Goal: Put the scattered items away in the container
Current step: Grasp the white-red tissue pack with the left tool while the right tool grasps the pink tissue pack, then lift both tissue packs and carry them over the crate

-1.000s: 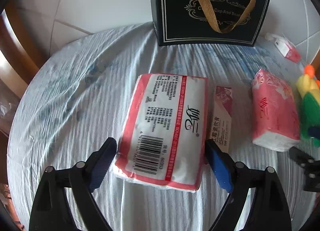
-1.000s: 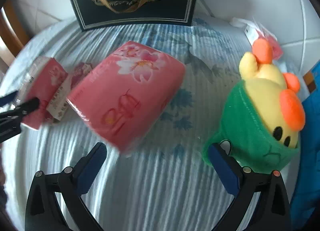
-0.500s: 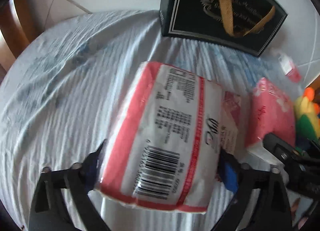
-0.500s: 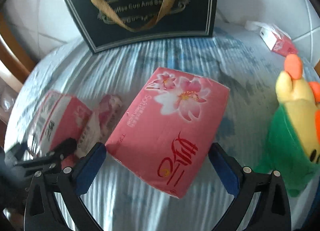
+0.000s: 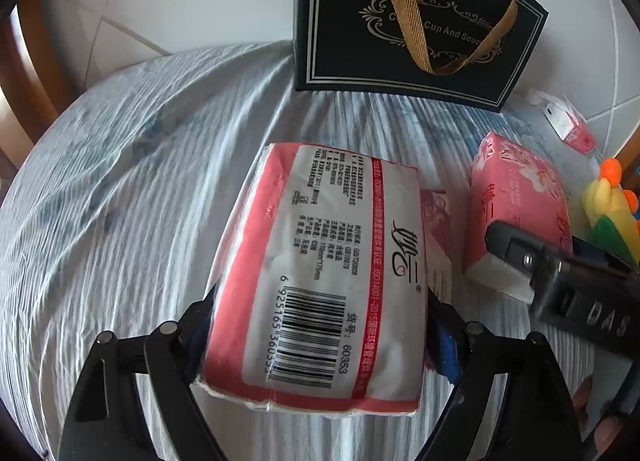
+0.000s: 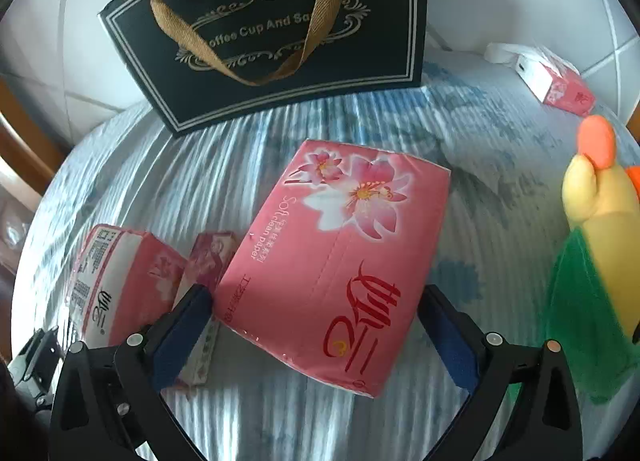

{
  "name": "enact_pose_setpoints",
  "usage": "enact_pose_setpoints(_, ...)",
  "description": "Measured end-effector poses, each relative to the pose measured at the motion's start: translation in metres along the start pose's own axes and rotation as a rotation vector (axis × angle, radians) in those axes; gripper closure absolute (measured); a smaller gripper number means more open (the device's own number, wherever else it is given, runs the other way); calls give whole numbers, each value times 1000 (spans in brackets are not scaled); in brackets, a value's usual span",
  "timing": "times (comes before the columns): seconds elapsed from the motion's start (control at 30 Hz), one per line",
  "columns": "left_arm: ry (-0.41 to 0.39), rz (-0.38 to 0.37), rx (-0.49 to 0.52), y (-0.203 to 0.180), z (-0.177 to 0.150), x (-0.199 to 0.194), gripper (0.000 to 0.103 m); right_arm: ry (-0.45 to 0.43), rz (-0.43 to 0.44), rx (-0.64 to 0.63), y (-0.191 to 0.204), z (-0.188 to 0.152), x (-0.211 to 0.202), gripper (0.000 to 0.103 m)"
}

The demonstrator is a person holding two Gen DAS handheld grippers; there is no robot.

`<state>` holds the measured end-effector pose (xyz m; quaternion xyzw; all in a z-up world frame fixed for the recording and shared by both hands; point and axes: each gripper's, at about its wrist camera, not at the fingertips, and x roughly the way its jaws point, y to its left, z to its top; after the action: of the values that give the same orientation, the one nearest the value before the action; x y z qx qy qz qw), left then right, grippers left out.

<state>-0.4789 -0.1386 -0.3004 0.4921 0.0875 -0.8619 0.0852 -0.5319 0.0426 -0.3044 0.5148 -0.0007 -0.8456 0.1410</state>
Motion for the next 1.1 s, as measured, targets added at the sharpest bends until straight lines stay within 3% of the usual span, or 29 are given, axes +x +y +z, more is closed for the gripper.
enact_pose_setpoints(0.13, -18, 34, 14, -5, 7, 5, 18, 3, 16, 5, -2, 0, 3, 0)
enact_pose_setpoints(0.43, -39, 14, 43, -16, 16, 13, 18, -41, 17, -38, 9, 10, 13, 0)
enact_pose_setpoints(0.53, -70, 51, 98, -19, 15, 10, 18, -17, 34, -34, -8, 8, 11, 0)
enact_pose_setpoints(0.67, -66, 44, 66, -9, 15, 16, 18, 4, -10, -27, -37, 5, -1, 0)
enact_pose_setpoints(0.8, -65, 37, 65, -10, 17, 17, 18, -52, -1, -35, -29, 13, -13, 0)
enact_pose_setpoints(0.93, -65, 34, 71, -11, 18, 18, 18, -22, -72, -121, -17, 24, 16, 0)
enact_pose_setpoints(1.0, -64, 34, 72, -11, 18, 18, 19, 43, -64, -119, -21, 25, 39, 0)
enact_pose_setpoints(1.03, -65, 39, 72, -10, 17, 17, 19, 24, -64, -120, -22, 22, 41, 1)
enact_pose_setpoints(1.1, -69, 45, 70, -11, 17, 13, 19, -18, -40, -129, -21, 20, 31, 13)
